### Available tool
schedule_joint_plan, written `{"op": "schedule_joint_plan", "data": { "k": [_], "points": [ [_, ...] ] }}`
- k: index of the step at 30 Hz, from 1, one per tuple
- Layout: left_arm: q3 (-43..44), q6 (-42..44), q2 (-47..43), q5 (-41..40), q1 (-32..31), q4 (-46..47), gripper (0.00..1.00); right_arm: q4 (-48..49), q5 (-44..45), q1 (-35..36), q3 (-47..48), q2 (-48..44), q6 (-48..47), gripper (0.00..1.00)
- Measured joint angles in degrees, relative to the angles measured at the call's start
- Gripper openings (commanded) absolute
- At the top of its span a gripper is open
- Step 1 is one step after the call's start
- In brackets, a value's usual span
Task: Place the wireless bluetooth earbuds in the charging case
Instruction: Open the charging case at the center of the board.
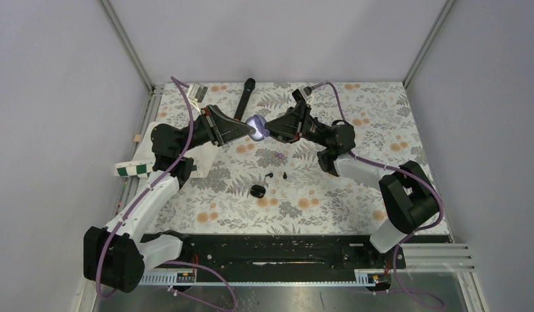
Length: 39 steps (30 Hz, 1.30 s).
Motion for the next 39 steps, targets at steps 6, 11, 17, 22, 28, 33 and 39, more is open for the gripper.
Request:
{"op": "schedule_joint_plan", "data": {
  "k": [6, 11, 17, 22, 28, 33, 39],
  "points": [
    [0.02, 0.0, -0.07, 0.17, 0.15, -0.07, 0.0, 0.09, 0.02, 0.0, 0.0, 0.11, -0.02, 0.29],
    [0.0, -0.13, -0.07, 0.39, 0.31, -0.09, 0.0, -0.26, -0.04, 0.0, 0.0, 0.09, -0.9, 0.33],
    [0.02, -0.31, -0.07, 0.7, 0.5, -0.11, 0.0, -4.31, -0.11, 0.0, 0.11, -1.53, -4.09, 0.36],
    [0.0, -0.44, -0.11, 0.85, 0.57, -0.09, 0.0, -5.81, -0.26, 0.0, 0.11, -2.16, -5.46, 0.4],
    [0.02, -2.4, -1.49, 1.88, 1.25, 2.03, 0.0, -8.0, 0.35, -1.81, 0.09, -2.03, -6.49, 0.44],
    [0.02, -3.48, -4.9, 3.93, 0.74, 6.51, 0.0, -13.53, 1.31, -3.43, -0.04, -1.05, -7.85, 0.47],
    [0.04, -3.45, -5.42, 4.42, 0.76, 7.02, 0.0, -16.44, 1.14, -3.5, -0.04, -1.09, -9.55, 0.48]
  ]
}}
